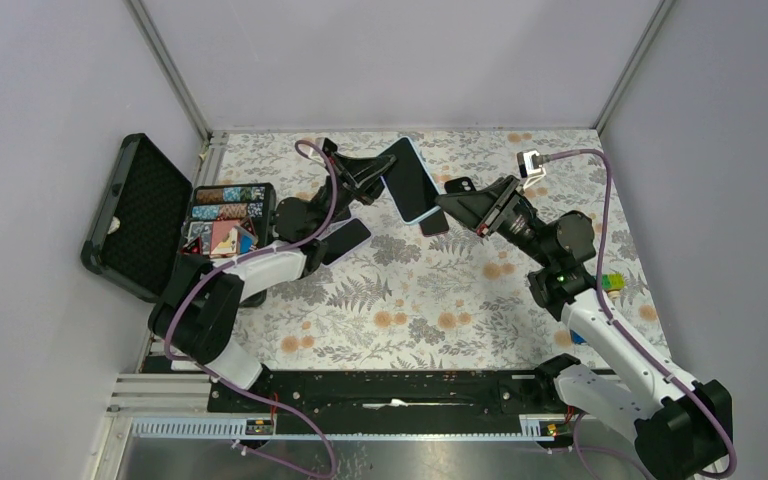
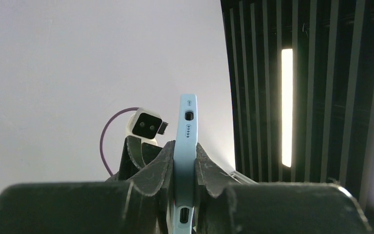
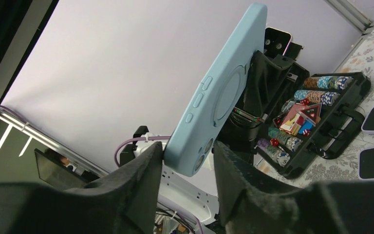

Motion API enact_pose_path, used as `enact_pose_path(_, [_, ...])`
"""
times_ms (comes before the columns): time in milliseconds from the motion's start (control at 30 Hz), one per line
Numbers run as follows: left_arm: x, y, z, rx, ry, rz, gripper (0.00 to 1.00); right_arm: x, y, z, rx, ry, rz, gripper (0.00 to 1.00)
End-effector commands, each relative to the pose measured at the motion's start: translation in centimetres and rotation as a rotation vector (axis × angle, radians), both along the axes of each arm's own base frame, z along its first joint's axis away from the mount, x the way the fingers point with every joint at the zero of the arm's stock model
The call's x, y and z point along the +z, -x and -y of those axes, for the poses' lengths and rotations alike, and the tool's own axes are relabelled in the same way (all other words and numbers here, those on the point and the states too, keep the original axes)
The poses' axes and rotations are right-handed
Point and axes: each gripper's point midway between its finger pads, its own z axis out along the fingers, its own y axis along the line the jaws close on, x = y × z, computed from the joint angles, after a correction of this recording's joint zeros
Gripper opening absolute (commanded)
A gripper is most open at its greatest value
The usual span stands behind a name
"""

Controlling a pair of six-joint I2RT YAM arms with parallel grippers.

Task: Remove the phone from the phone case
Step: Remove the phone case from the phone.

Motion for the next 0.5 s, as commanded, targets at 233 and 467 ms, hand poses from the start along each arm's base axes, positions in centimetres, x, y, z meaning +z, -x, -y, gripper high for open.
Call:
enact_pose_path(233, [4.9, 3.2, -2.2, -0.005, 0.097, 0.155, 0.00, 2.3, 0.6, 0.0, 0.021, -0.070, 0.054, 0.09])
enact_pose_path(467, [5.2, 3.2, -2.7, 0.006, 0.122, 0.137, 0.00, 2.5, 0.2, -0.4, 0.083, -0.142, -0.004, 0.00])
